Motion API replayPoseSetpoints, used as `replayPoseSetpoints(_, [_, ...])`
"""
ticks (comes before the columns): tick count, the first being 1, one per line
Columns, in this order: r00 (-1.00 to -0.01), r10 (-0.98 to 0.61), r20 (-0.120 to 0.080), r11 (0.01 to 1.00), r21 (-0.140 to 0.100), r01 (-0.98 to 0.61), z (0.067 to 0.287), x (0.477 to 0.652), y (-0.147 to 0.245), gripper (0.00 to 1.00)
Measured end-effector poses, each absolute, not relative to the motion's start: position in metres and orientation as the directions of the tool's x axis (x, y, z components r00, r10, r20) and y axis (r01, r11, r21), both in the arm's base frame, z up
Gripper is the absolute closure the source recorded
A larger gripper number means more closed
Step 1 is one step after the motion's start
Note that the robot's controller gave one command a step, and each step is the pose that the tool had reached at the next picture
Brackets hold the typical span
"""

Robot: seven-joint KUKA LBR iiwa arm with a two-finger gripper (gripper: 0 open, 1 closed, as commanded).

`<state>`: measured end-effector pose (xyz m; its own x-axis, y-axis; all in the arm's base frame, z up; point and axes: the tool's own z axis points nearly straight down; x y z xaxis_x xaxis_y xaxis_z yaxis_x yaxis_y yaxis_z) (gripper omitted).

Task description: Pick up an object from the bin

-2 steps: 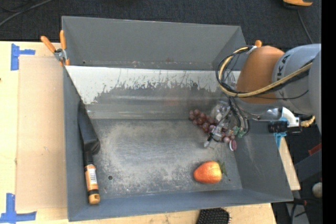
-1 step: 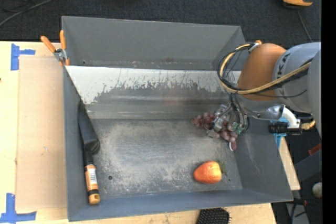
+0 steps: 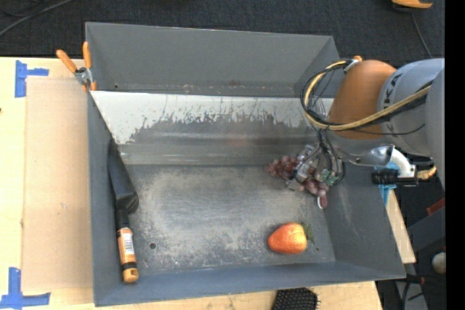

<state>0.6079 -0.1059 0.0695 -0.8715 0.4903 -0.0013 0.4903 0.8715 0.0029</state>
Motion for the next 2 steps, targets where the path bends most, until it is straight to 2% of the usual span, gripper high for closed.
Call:
replayPoseSetpoints(1, [-0.872, 0.490, -0.001, 0.872, 0.003, 0.490, 0.070, 0.608, -0.106, 1.00])
replayPoseSetpoints(2, [-0.873, 0.487, -0.004, 0.873, 0.003, 0.487, 0.104, 0.609, -0.106, 1.00])
